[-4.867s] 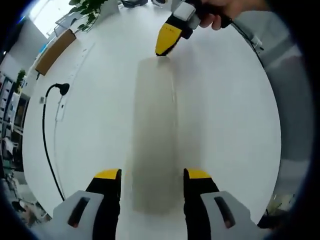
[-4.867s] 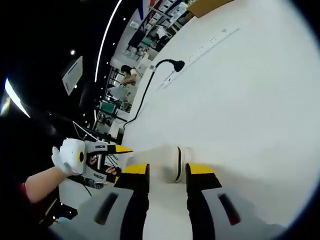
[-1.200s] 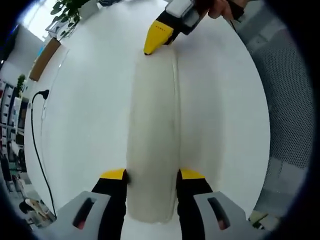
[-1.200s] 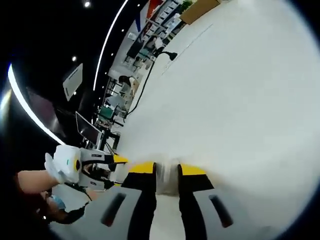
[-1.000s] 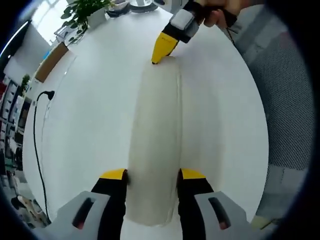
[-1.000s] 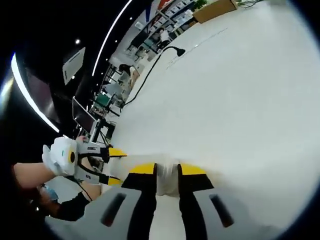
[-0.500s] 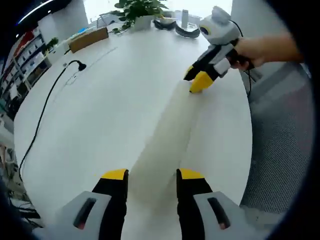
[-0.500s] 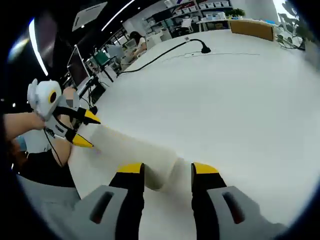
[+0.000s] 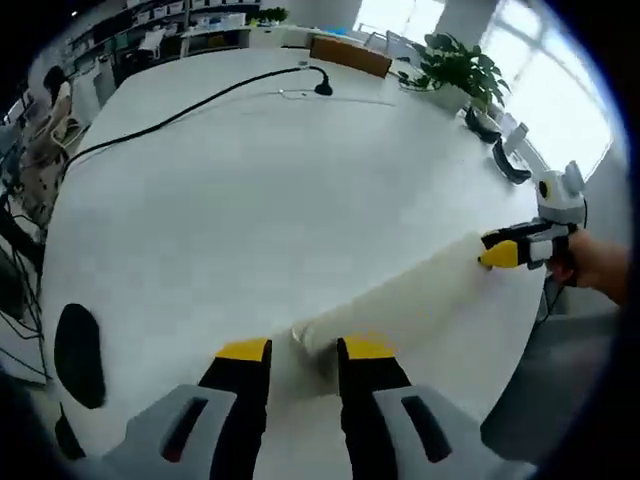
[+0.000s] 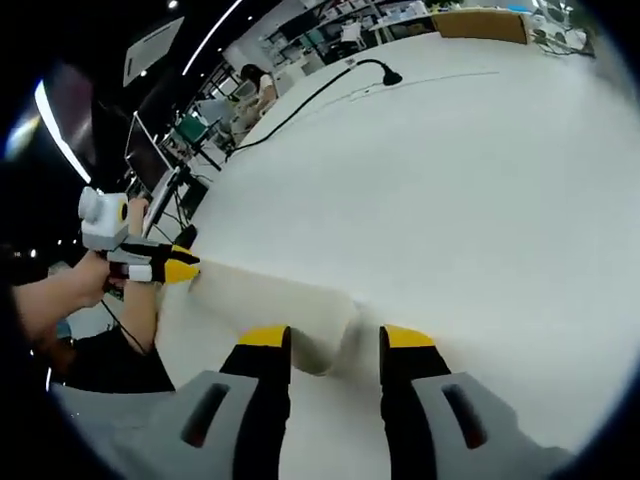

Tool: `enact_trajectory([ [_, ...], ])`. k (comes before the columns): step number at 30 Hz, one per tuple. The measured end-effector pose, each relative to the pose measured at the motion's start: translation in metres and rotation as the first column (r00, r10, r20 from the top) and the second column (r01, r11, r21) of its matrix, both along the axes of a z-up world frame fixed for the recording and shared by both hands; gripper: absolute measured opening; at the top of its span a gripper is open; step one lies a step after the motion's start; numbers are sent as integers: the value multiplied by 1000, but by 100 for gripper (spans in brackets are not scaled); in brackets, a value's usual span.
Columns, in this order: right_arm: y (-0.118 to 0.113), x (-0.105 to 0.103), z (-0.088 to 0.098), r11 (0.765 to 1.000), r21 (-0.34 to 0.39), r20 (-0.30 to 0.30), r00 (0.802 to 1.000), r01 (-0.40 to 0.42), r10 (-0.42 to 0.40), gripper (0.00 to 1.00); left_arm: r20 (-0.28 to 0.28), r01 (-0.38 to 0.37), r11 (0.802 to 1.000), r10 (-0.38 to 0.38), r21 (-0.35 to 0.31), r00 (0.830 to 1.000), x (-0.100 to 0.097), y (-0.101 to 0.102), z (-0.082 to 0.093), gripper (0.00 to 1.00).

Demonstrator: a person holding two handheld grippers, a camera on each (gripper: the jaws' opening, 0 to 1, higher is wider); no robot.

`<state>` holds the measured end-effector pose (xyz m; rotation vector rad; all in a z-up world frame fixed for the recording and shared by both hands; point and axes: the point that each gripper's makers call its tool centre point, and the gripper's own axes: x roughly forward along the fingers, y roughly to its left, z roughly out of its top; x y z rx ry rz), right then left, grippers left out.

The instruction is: Arrange the utensils inside the cutlery case until each visible utensil rests in its matching compartment.

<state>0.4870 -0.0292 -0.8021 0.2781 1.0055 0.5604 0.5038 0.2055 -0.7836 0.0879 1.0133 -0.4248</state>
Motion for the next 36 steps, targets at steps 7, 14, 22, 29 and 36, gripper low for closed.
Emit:
enact_trajectory([
  [7,5,-2,0,999,53,-46,999,6,-3,30,-200,-187,968,152,-167,968,-15,-8,-12,33],
  [14,10,-6,-1,999,48,-174,984,-25,33,25,-280,-185,963,126,-195,952,-21,-21,-11,22],
  [22,14,-10,-2,999,49,-202,979,-21,31,24,-295,-223,951,154,-216,943,-25,-19,-12,21],
  [29,12,-3,0,999,49,-226,974,6,5,24,-290,-262,939,194,-221,937,-21,-21,-11,22],
  [36,-8,38,0,1000,-7,-200,980,-4,3,24,-230,-187,966,144,-177,962,7,-46,-10,28],
])
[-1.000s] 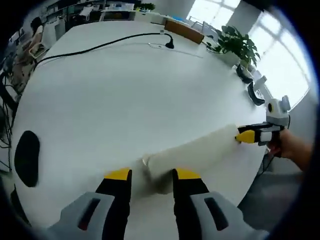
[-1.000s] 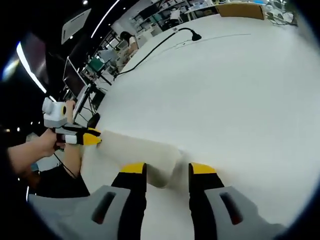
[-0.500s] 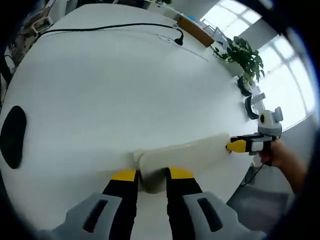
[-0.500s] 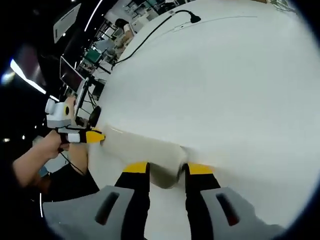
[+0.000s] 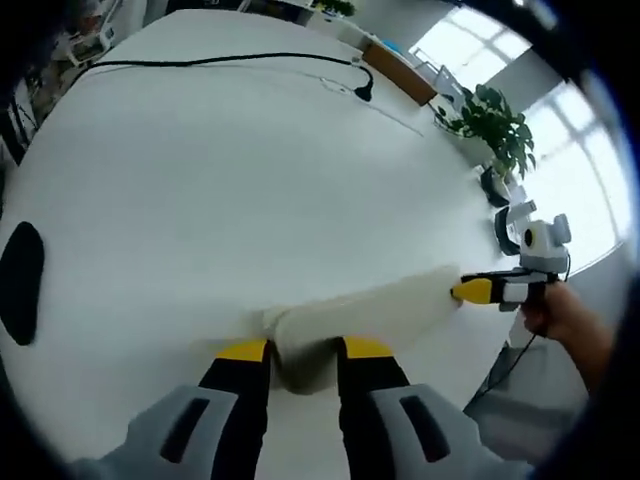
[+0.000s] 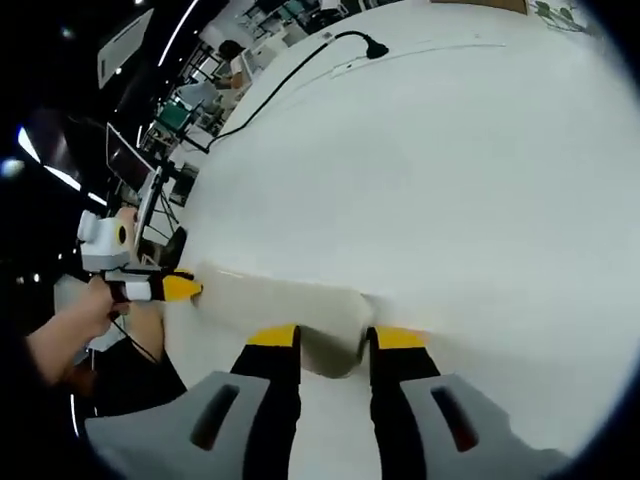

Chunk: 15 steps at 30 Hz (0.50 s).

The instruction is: Arrange the utensils inside the cutlery case until each visible utensil rests in its matching compartment.

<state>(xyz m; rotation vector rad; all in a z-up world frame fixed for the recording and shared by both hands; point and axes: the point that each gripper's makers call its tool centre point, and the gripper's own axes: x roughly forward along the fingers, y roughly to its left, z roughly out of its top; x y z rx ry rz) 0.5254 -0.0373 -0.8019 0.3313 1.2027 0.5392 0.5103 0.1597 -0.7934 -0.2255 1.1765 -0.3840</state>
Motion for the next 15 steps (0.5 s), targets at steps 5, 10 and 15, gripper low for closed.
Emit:
enact_trajectory([
  [5,-13,13,0,1000,-22,24,1000,17,-16,23,13,-12,1000,12,0,1000,17,-11,0,29],
  [10,-17,9,0,999,10,24,999,47,-47,24,34,12,1000,-13,21,999,24,-13,0,29],
  [15,-16,8,-1,981,85,-38,984,175,-172,25,36,-4,1000,4,-2,999,23,-11,0,30],
])
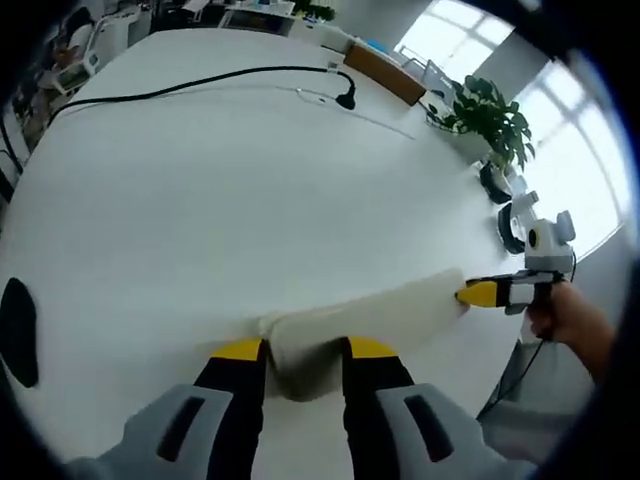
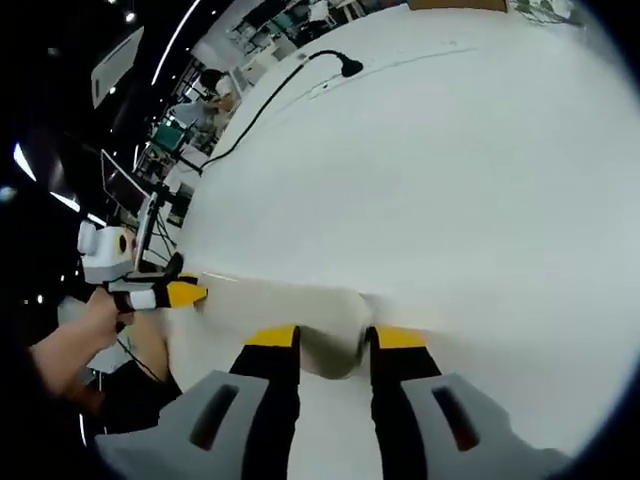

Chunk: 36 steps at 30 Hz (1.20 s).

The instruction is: Arrange the utensils inside the cutlery case until each visible utensil rests in its matching compartment.

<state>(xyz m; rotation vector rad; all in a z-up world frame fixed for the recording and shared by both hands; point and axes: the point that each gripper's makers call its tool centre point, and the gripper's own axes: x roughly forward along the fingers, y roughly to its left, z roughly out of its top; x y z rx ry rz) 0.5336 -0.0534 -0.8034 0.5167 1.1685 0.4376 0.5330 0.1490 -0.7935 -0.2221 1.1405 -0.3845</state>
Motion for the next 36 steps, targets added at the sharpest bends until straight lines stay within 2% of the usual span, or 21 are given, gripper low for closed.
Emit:
enact_trajectory([
  [4,-2,0,-1,1000,22,19,1000,19,-20,25,-11,-12,1000,11,-10,1000,0,2,0,32],
  [7,1,1,8,992,91,13,996,86,-88,37,22,2,1000,-3,20,1000,2,4,3,46],
  [8,-5,7,15,993,80,85,992,91,-98,41,55,-6,1000,6,8,998,5,5,9,49],
  [10,-13,6,20,997,17,130,989,73,-75,48,85,-33,999,33,-1,996,7,10,19,53],
  [13,-13,6,40,999,30,211,976,41,-46,48,132,-24,999,28,-33,991,6,12,35,62],
  [15,-17,3,56,1000,0,277,961,13,-12,51,216,-27,996,45,-87,975,7,11,53,68],
  [16,-20,4,62,1000,-21,316,949,1,5,53,289,-22,994,52,-109,956,7,10,67,67],
  [17,-20,5,78,999,-28,405,913,-33,42,55,344,2,995,33,-101,938,6,10,76,63],
  [19,-20,-2,105,999,-13,472,881,-37,39,58,404,29,997,3,-72,915,-1,9,92,62],
  [20,-19,-4,118,999,-8,518,854,-49,46,60,474,62,995,-16,-82,880,-6,3,108,68],
  [21,-16,-11,136,997,-9,579,812,-77,68,61,497,79,992,-18,-101,867,-7,0,117,74],
  [22,-16,-18,143,995,-25,592,801,-95,91,62,513,95,989,-25,-112,858,-14,-3,126,81],
  [24,-15,-35,162,985,-100,645,745,-138,170,64,542,140,987,-76,-78,837,-36,-4,145,88],
  [26,-14,-49,177,974,-158,692,685,-163,227,66,606,126,992,-85,-26,791,-50,5,165,85],
  [27,-14,-60,187,968,-184,715,652,-170,250,67,602,143,989,-84,-50,794,-63,4,173,86],
  [28,-13,-69,193,962,-205,730,626,-182,274,69,632,152,987,-80,-60,771,-69,3,182,86],
  [30,-18,-86,206,953,-261,752,586,-155,301,71,633,166,985,-102,-43,767,-89,4,194,88],
  [31,-22,-92,211,948,-285,759,570,-144,315,72,675,188,982,-124,-21,727,-94,3,204,90],
  [32,-25,-98,215,944,-302,765,557,-136,325,72,696,196,980,-136,-7,705,-102,3,211,94],
  [35,-35,-121,238,934,-341,805,478,-110,350,77,777,227,972,-195,70,598,-129,3,238,91],
  [36,-38,-131,243,941,-324,807,490,-103,331,78,767,224,972,-193,66,612,-139,5,241,88],
])
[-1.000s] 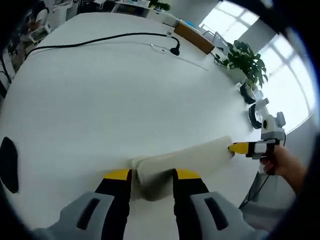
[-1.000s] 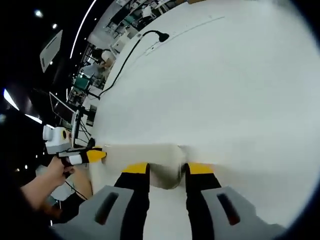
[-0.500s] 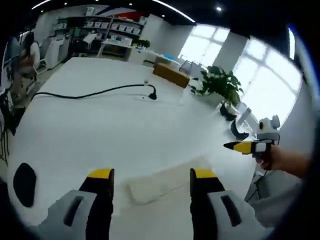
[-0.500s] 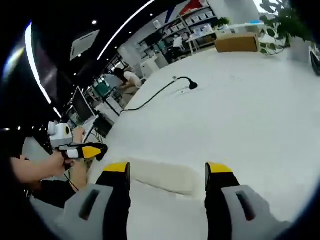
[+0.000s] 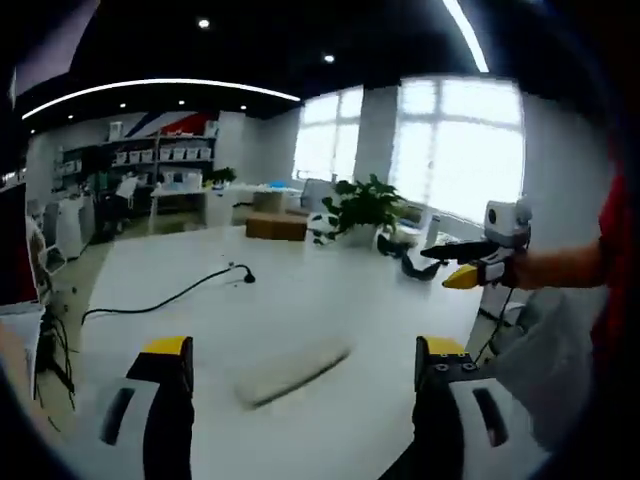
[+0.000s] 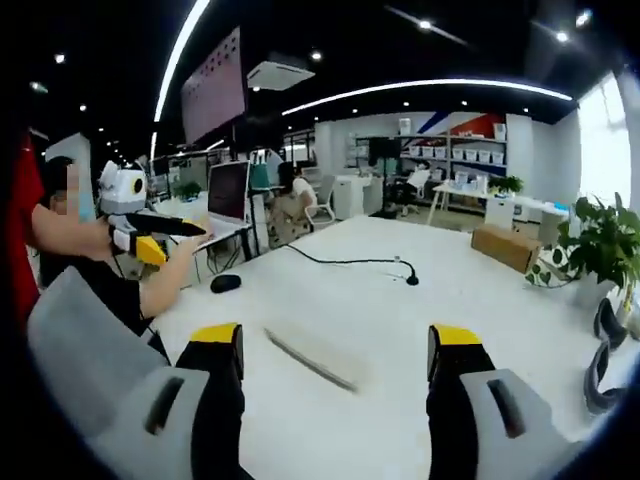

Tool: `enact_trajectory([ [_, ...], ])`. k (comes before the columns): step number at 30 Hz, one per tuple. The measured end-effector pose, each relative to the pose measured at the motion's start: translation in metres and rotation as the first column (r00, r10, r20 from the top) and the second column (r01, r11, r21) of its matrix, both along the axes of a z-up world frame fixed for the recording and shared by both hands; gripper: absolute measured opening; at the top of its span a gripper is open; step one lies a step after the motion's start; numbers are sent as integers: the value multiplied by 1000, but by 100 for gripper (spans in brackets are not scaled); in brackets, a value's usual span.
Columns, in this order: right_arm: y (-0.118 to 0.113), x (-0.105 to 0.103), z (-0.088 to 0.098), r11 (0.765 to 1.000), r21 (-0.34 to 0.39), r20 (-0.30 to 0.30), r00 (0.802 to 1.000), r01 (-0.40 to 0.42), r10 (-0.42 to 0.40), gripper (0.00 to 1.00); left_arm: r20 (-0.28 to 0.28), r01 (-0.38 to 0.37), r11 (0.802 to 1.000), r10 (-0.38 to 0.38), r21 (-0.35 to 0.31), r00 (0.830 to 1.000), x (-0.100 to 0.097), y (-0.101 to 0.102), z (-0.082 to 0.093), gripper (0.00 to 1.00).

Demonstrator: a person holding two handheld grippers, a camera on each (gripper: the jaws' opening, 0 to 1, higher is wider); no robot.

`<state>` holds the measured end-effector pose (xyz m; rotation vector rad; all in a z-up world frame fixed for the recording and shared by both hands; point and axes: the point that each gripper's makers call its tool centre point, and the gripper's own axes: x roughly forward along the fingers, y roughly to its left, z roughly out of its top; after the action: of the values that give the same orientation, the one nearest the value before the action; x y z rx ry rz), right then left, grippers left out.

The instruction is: Arrange the utensils inside the cutlery case until each visible utensil rests in its matching compartment.

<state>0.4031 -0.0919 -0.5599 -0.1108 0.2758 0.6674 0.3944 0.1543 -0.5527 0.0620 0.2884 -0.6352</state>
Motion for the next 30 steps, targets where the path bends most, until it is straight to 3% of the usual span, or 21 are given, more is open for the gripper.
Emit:
enact_trajectory([
  [2,0,-15,15,997,71,9,1000,2,-2,80,-11,-1,1000,1,-15,1000,-10,2,7,87],
  [4,-2,-30,30,993,112,22,999,22,-24,82,19,-8,999,9,-43,1000,-21,5,19,92],
  [6,-3,-42,36,994,106,38,999,19,-23,83,30,-10,999,11,-34,999,-33,8,24,95],
  [8,-2,-57,45,988,155,49,998,23,-31,81,13,-21,1000,21,-4,1000,-44,12,21,99],
  [10,-1,-69,41,988,152,43,999,23,-30,80,41,-29,1000,29,-8,999,-51,16,24,95],
  [11,-3,-77,30,995,96,20,999,27,-29,80,85,-32,998,36,-48,996,-56,16,31,91],
  [14,-4,-93,20,998,41,9,999,39,-40,77,14,-63,997,64,-44,998,-68,20,21,90],
  [16,-6,-100,15,999,3,15,999,47,-47,77,17,-68,996,70,-58,997,-73,20,20,92],
  [20,-6,-107,15,998,35,-3,999,54,-54,79,-5,-79,995,79,-66,997,-81,24,9,92],
  [23,-1,-109,14,999,13,14,999,32,-32,82,-5,-96,991,96,-88,995,-81,28,9,92],
  [30,7,-106,13,1000,-7,15,1000,24,-23,76,-26,-97,992,95,-75,995,-83,28,5,92],
])
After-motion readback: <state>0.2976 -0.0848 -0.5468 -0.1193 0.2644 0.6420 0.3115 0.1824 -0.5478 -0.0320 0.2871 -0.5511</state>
